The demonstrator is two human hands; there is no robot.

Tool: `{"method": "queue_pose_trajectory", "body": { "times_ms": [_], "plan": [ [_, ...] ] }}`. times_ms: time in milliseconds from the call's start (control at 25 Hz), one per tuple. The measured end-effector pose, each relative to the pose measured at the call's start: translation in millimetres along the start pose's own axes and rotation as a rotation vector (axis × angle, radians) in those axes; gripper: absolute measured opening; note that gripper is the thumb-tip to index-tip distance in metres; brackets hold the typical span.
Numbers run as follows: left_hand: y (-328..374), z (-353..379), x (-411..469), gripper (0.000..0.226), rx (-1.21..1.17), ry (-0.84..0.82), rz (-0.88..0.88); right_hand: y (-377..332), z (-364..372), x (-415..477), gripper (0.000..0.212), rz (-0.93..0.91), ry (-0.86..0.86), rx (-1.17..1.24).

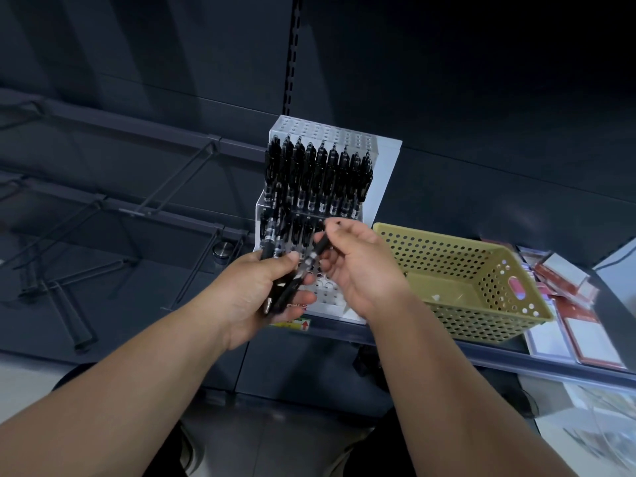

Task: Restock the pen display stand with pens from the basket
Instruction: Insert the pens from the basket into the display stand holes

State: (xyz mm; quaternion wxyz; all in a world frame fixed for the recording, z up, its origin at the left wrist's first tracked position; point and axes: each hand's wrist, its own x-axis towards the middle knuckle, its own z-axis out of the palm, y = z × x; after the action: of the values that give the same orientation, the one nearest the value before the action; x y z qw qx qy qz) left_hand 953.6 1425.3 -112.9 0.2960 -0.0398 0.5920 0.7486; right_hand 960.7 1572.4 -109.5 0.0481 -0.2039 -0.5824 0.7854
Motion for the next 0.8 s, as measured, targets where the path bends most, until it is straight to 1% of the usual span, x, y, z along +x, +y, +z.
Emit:
{"method": "queue_pose_trajectory", "body": {
  "times_ms": [120,160,200,320,400,440,480,560,600,640,680,720,800],
  "plan": [
    [3,-8,3,0.010,-0.072,0.087,0.018,-12,-11,6,0.012,0.022,0.160,0.141],
    [5,-9,4,0.004,-0.083,0.100,0.031,-13,-14,7,0.013,0.020,0.188,0.157],
    [6,-9,5,0.004,-0.090,0.103,0.044,-13,-14,7,0.014,0.020,0.203,0.162],
    [8,-7,8,0.019,-0.091,0.109,0.067,-11,-12,6,0.014,0.033,0.213,0.170],
    [9,-8,11,0.022,-0.090,0.143,0.070,-11,-12,5,0.018,0.030,0.229,0.105],
    [9,-10,13,0.022,-0.095,0.170,0.071,-10,-13,5,0.024,0.005,0.261,-0.018],
    [10,-12,15,0.022,-0.097,0.195,0.075,-8,-13,4,0.030,-0.057,0.305,-0.212],
    [9,-15,19,0.022,-0.085,0.230,0.080,0,-11,-1,0.037,-0.303,0.367,-0.655],
    [8,-16,21,0.022,-0.075,0.243,0.079,4,-6,-5,0.037,-0.446,0.339,-0.848],
    [7,-17,23,0.022,-0.066,0.253,0.075,8,-1,-7,0.035,-0.565,0.264,-0.991],
    [6,-18,25,0.022,-0.059,0.258,0.067,14,4,-7,0.034,-0.641,0.162,-1.087],
    [5,-18,26,0.021,-0.053,0.256,0.059,20,9,-6,0.034,-0.684,0.061,-1.146],
    [5,-19,27,0.019,-0.037,0.243,0.056,31,16,0,0.034,-0.707,-0.082,-1.197]
  ]
}}
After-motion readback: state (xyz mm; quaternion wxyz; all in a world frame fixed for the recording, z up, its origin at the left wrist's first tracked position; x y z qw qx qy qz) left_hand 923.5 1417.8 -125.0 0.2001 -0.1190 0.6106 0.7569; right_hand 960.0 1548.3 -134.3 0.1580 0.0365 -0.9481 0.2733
